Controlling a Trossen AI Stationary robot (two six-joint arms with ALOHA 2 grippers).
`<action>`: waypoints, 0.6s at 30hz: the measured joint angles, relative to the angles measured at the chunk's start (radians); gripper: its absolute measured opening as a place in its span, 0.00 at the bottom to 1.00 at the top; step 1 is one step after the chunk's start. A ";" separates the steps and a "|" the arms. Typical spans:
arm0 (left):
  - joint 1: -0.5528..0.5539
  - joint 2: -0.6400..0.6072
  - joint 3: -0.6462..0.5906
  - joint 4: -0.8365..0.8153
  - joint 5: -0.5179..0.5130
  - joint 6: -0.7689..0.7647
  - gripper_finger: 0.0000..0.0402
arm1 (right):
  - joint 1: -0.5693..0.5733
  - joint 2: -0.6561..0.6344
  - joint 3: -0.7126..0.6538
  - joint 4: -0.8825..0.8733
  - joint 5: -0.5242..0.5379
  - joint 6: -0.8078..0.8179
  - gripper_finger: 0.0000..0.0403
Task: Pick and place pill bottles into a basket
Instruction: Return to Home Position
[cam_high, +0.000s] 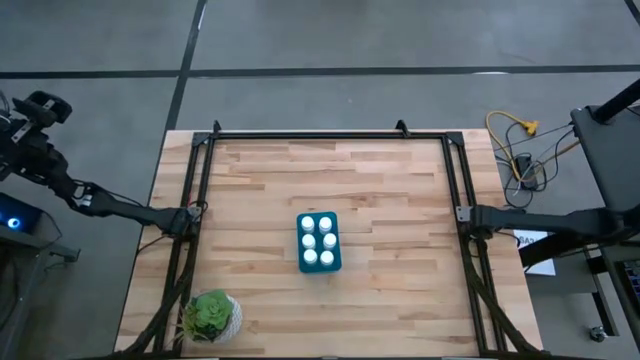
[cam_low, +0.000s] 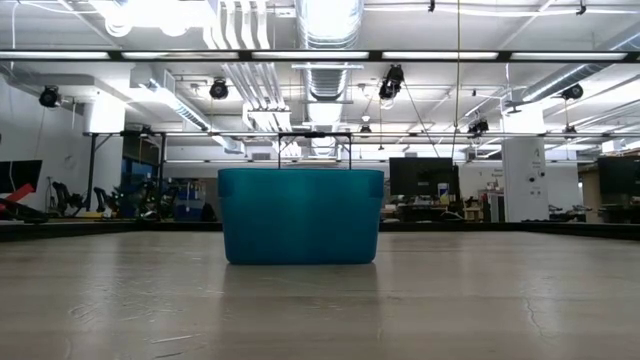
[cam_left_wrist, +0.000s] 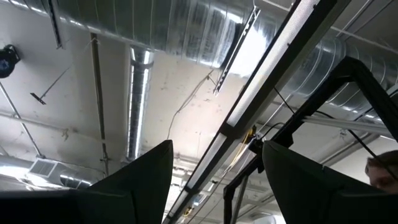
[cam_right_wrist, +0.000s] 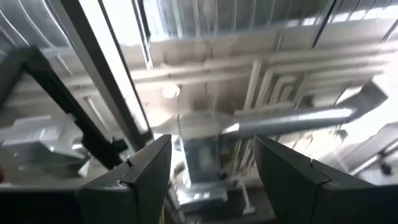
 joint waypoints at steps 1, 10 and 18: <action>0.000 -0.006 -0.007 0.000 0.001 0.000 0.57 | -0.012 -0.021 -0.008 0.001 0.002 0.001 0.54; 0.000 -0.021 -0.047 0.000 0.003 0.008 0.57 | -0.163 -0.191 -0.196 0.025 0.044 0.059 0.54; 0.000 -0.021 -0.057 0.005 0.003 0.005 0.57 | -0.251 -0.306 -0.392 0.106 0.061 0.126 0.54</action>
